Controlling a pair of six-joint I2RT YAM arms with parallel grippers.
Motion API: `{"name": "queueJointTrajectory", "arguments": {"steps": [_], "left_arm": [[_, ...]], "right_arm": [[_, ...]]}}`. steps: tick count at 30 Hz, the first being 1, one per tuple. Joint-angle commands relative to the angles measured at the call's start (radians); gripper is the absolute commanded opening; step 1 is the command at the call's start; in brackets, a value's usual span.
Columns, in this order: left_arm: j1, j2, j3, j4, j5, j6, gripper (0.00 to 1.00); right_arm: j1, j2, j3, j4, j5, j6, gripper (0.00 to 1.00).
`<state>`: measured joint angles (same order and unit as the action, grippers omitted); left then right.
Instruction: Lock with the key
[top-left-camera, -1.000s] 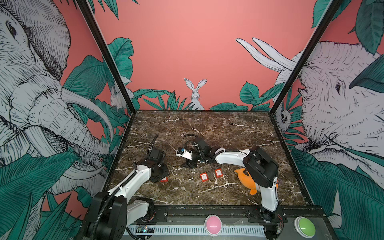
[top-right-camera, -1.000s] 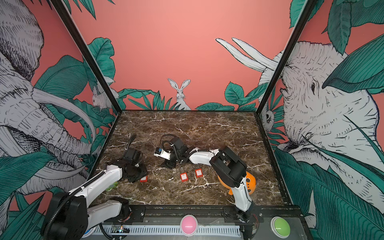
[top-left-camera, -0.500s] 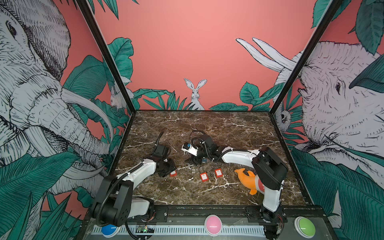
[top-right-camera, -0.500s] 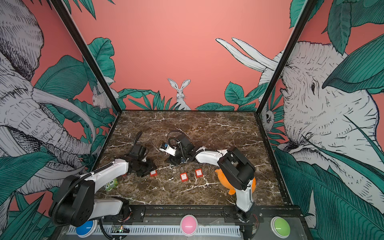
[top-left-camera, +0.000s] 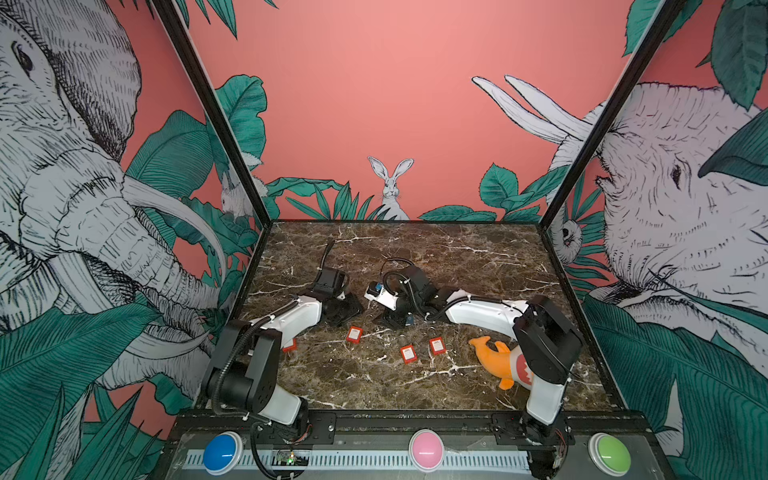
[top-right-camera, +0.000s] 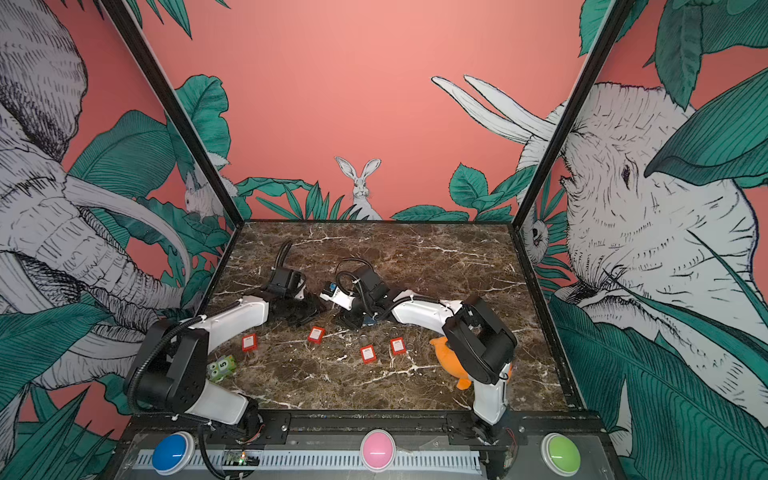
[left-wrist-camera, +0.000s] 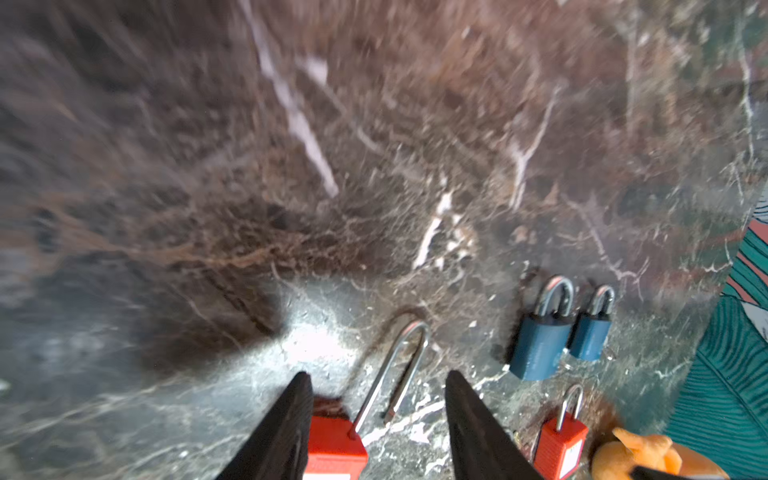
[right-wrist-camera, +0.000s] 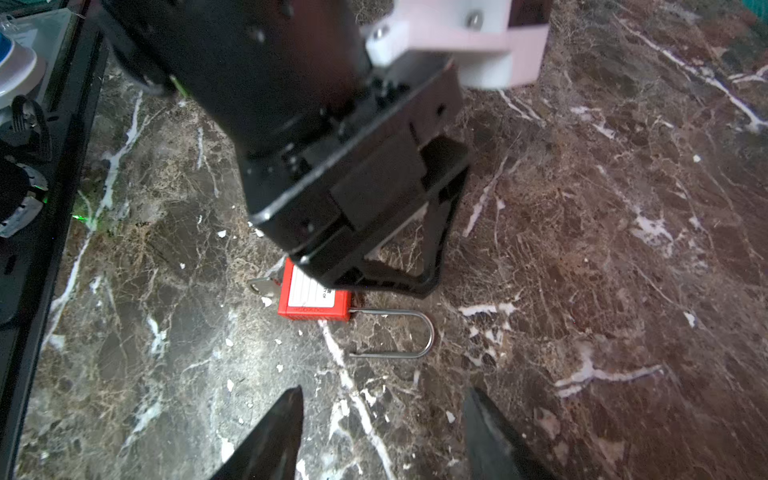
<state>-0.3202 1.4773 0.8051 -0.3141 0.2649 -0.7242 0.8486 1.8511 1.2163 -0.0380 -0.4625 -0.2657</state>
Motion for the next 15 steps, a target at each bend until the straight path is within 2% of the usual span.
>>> {"name": "queueJointTrajectory", "arguments": {"steps": [1,5,15], "left_arm": [[0.006,-0.095,0.039,-0.092,-0.117,0.08,0.54],[0.044,-0.095,0.049,-0.205,-0.148,0.125,0.54],[0.123,-0.148,0.076,-0.29,-0.208,0.185,0.55]], "right_arm": [[0.004,-0.002,0.02,-0.05,-0.053,0.02,0.59],[0.013,0.063,0.061,-0.106,-0.063,0.001,0.55],[0.059,0.242,0.273,-0.282,-0.055,-0.021,0.43]]}}
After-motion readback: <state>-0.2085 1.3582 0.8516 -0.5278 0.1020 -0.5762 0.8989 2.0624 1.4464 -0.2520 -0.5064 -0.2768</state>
